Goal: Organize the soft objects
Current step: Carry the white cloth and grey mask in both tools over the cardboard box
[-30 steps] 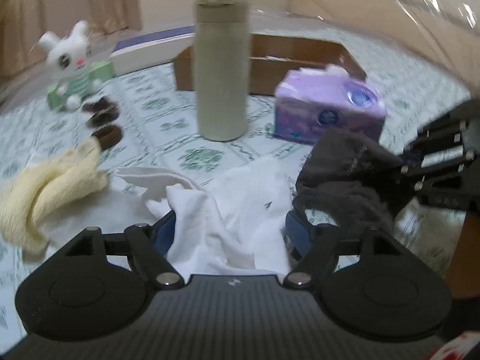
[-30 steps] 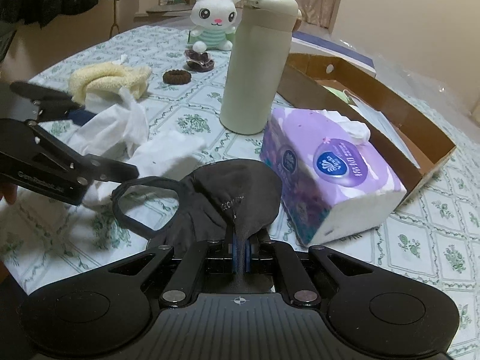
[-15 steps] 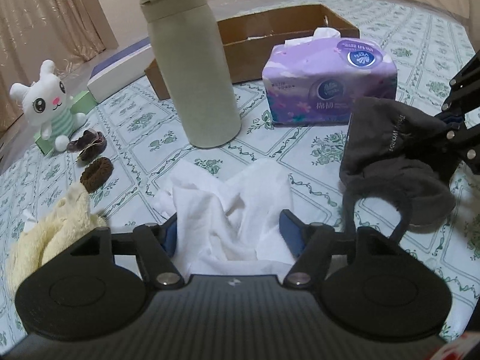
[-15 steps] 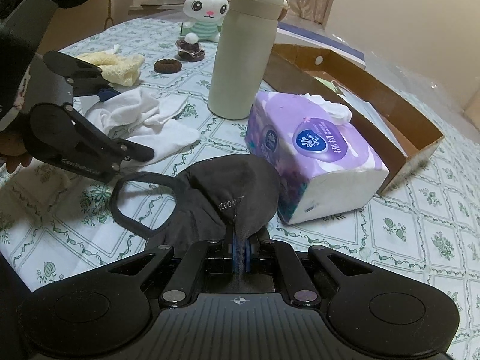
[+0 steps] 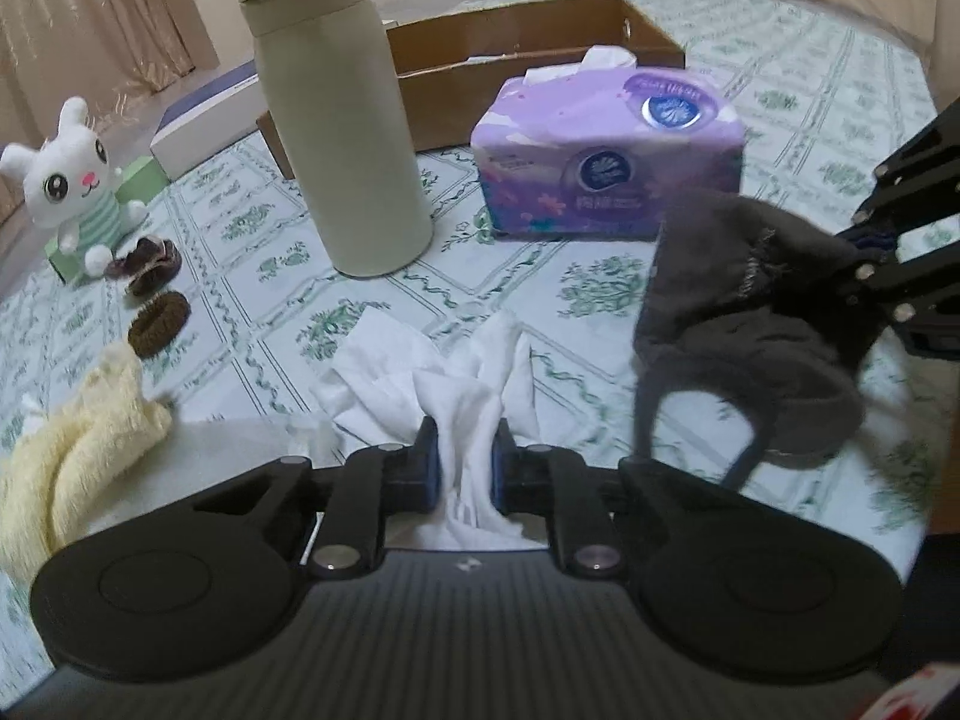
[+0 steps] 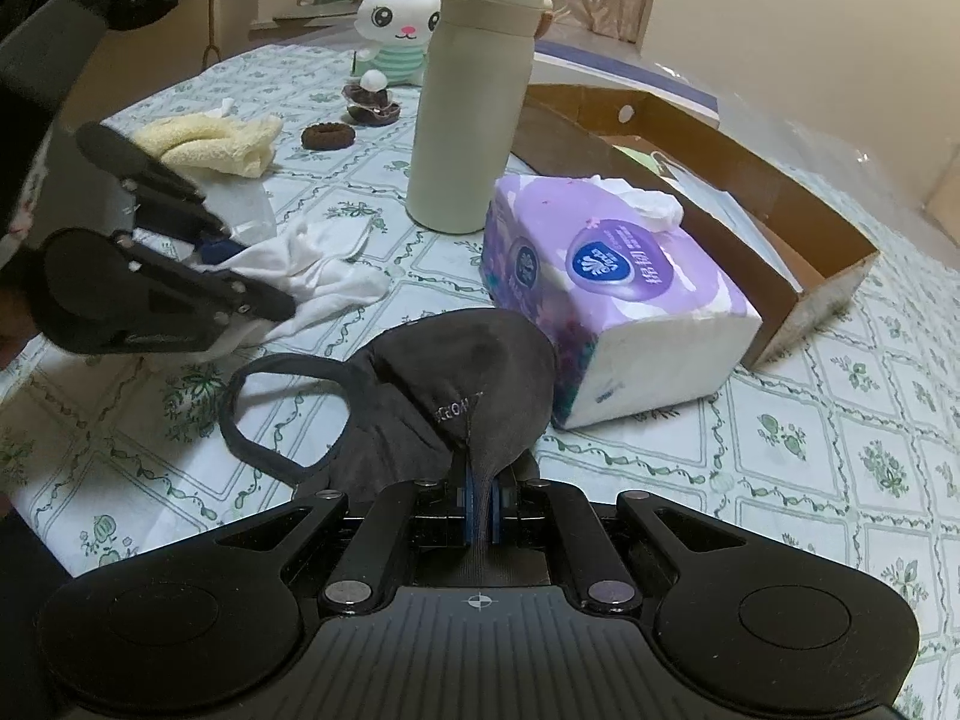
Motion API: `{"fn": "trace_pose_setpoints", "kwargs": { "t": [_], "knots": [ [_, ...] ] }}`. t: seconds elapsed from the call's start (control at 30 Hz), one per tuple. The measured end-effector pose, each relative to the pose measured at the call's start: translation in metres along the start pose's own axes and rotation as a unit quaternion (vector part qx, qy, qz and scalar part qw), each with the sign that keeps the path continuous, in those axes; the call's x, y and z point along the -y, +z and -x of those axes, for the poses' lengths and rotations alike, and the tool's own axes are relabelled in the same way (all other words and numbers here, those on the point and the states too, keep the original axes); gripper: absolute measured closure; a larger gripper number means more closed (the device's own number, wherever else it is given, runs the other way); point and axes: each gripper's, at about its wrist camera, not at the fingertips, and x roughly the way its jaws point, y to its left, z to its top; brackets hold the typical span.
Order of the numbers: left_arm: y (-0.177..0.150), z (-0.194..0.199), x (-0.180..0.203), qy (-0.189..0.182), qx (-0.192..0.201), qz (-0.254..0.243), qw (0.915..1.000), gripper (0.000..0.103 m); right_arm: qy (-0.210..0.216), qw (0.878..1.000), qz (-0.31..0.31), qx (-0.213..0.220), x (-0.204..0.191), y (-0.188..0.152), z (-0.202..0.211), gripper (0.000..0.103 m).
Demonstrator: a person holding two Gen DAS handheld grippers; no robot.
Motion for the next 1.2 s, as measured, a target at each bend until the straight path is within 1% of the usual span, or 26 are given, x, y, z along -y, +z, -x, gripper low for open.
{"fn": "trace_pose_setpoints", "kwargs": {
  "t": [0.1,0.17,0.23,0.3,0.4,0.63,0.77,0.97,1.2],
  "knots": [
    [-0.003,0.008,-0.002,-0.021,0.006,0.037,0.9991,0.090,0.001,1.000,-0.009,0.003,0.002,-0.002,0.003,0.098],
    [-0.003,0.011,-0.003,-0.028,0.008,0.058,0.9979,0.090,0.004,1.000,-0.015,0.002,0.004,-0.004,0.006,0.098],
    [-0.001,0.013,-0.001,-0.034,0.008,0.071,0.9968,0.090,0.008,1.000,-0.020,0.000,0.006,-0.006,0.010,0.098],
    [0.002,0.014,0.004,-0.041,0.009,0.074,0.9963,0.090,0.010,1.000,-0.027,-0.003,0.009,-0.011,0.015,0.098],
    [0.006,0.017,0.021,-0.052,0.012,0.071,0.9960,0.090,0.002,0.999,-0.032,-0.007,0.015,-0.021,0.024,0.098],
    [0.019,0.023,0.070,-0.082,0.015,0.079,0.9934,0.090,-0.035,0.997,-0.062,-0.011,0.051,-0.042,0.044,0.098],
    [0.033,0.022,0.099,-0.093,0.014,0.098,0.9907,0.090,-0.050,0.996,-0.077,-0.009,0.074,-0.050,0.054,0.098],
    [0.054,0.020,0.137,-0.102,0.017,0.139,0.9849,0.090,-0.063,0.994,-0.086,-0.007,0.107,-0.063,0.068,0.098],
    [0.081,0.013,0.168,-0.107,0.034,0.171,0.9788,0.090,-0.084,0.992,-0.092,-0.001,0.147,-0.072,0.082,0.098]
  ]
}}
